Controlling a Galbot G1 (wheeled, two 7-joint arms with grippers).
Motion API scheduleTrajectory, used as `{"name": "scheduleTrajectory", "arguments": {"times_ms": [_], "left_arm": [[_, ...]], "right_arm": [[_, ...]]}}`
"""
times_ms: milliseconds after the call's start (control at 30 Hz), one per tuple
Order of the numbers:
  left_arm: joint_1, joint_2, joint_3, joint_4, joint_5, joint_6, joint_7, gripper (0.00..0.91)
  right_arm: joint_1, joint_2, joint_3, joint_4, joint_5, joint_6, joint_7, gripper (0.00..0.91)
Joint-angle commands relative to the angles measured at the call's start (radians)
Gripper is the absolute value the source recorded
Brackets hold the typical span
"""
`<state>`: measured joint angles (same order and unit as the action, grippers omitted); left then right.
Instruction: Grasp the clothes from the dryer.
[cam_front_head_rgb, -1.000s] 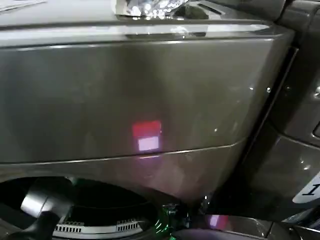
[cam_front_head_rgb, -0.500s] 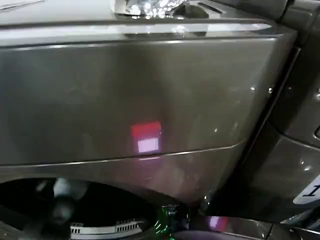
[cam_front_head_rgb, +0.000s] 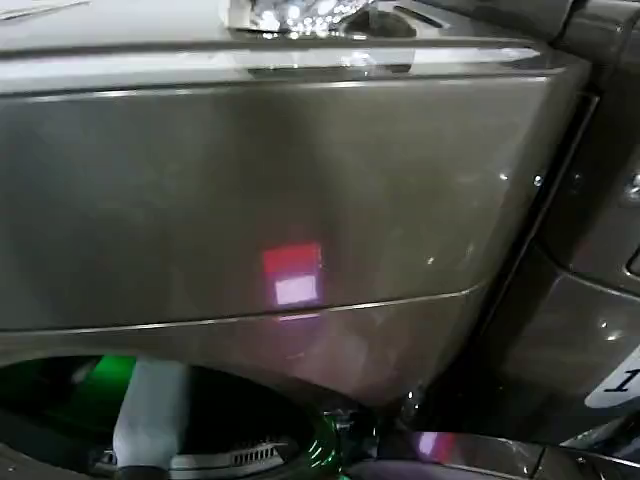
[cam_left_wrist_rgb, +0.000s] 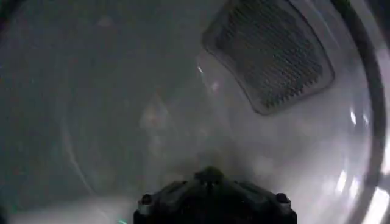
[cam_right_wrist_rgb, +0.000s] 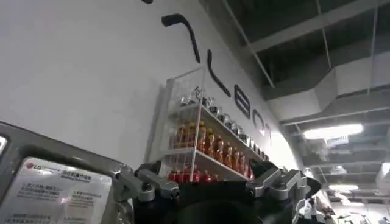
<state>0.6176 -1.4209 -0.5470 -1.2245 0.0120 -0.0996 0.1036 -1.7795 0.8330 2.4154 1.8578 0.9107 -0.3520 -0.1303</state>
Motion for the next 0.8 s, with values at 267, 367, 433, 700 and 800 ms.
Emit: {"name": "scheduleTrajectory", "arguments": {"times_ms": [267, 367, 433, 700, 800], "left_arm": [[0.047, -0.027, -0.017, -0.052, -0.039, -0.059, -0.087, 0.000], [0.043, -0.030, -0.018, -0.060, -0.045, -0.054, -0.087, 0.000], [0.043, -0.032, -0.018, -0.065, -0.047, -0.053, -0.087, 0.000], [0.050, -0.036, -0.022, -0.064, -0.043, -0.054, -0.081, 0.000], [0.043, -0.038, -0.025, -0.054, -0.040, -0.056, -0.078, 0.000]], "right_arm": [[0.002, -0.002, 0.001, -0.002, -0.005, 0.014, -0.005, 0.907], [-0.002, -0.003, 0.007, 0.001, -0.005, 0.009, -0.007, 0.907], [-0.004, -0.005, 0.010, 0.006, -0.003, 0.009, -0.007, 0.907], [-0.008, -0.016, 0.012, 0.007, -0.004, 0.004, -0.010, 0.907], [-0.005, -0.023, 0.013, -0.005, -0.006, 0.003, -0.012, 0.907]]}}
